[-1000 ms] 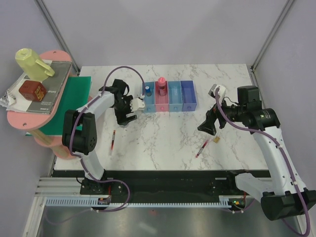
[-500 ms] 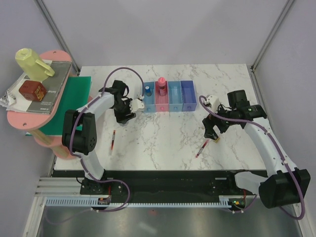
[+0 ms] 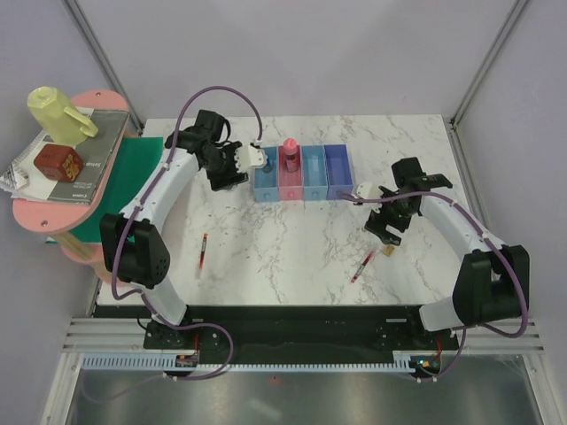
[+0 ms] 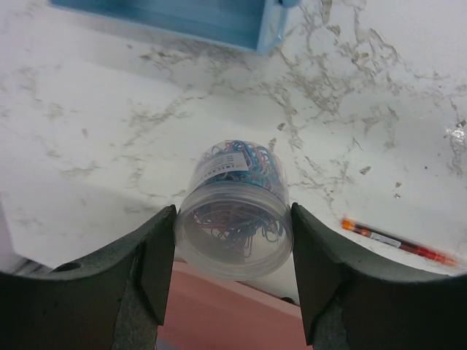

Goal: Sort the stationery into containers
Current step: Pick up the stationery from the center of the board, then place the stationery in the storage box.

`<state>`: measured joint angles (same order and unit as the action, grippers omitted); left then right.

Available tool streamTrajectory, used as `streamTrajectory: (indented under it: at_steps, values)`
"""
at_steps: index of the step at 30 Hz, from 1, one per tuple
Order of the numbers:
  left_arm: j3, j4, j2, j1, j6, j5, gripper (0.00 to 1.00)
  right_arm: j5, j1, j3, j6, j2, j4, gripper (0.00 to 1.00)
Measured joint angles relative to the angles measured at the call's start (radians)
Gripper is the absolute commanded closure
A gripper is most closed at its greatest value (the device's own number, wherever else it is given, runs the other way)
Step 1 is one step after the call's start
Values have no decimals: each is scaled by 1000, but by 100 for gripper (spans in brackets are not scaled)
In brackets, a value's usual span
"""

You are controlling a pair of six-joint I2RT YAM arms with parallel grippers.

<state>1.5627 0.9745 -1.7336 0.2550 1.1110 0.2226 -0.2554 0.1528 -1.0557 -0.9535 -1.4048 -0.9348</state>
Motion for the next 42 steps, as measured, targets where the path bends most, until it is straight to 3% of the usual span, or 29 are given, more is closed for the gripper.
streamTrajectory:
  at_steps: [8,22,34,42]
  values:
    - [173,36,-14,113,0,-8,94,56,3,-94,-109,-163,27,16]
    - [488,76,-361,167,2,-66,95,89,33,-151,-161,-324,76,19]
    - [521,97,-398,214,2,-63,95,99,44,-188,-167,-425,119,23]
    - [521,99,-417,223,2,-63,96,100,68,-198,-169,-441,136,44]
